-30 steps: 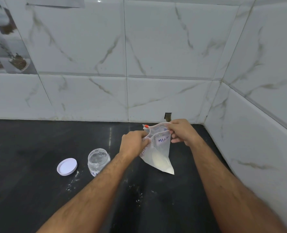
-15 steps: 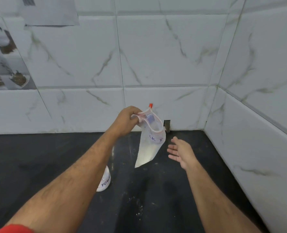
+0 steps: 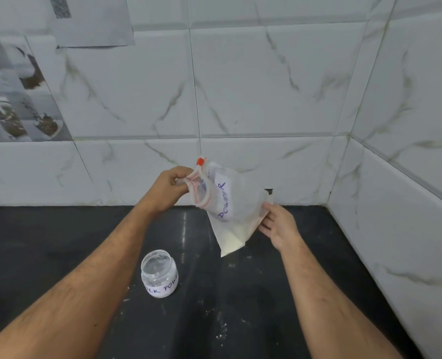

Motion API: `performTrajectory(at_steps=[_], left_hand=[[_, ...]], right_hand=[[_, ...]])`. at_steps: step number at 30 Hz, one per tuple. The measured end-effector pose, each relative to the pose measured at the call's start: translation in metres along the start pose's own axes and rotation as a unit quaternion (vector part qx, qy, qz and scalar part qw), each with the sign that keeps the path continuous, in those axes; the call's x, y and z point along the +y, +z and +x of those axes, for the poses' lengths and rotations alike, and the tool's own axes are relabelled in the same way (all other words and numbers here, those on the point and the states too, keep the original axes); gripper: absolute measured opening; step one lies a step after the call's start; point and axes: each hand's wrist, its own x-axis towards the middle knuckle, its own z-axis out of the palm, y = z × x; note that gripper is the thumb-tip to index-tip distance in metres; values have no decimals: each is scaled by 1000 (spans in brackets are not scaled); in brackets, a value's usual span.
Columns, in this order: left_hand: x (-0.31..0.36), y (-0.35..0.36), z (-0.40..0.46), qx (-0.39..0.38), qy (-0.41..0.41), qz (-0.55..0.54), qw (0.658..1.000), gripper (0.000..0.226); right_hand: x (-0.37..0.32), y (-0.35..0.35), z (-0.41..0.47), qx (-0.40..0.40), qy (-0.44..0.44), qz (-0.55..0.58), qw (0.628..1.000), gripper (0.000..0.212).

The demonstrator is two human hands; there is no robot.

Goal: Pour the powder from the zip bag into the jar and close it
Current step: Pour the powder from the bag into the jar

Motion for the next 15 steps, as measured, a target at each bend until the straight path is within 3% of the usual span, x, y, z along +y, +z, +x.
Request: performTrajectory(at_steps=[2, 5, 8, 11, 15], left_hand=[[-10, -8, -4, 12, -17, 10, 1000, 18], [-23, -13, -10, 40, -46, 24, 998, 21], [-32, -14, -19, 59, -72, 10, 996, 25], [-38, -16, -26, 70, -76, -21, 994, 29], [-41, -18, -34, 79, -68, -51, 993, 27]], right_hand=[[-9, 1, -1, -5, -50, -16, 999, 1], [-23, 8, -5, -67, -97, -56, 991, 12], [-39, 17, -7, -67, -140, -65, 986, 26], [-46, 28, -15, -105, -170, -151, 968, 30], [-49, 33, -15, -69, -197, -162, 965, 28]])
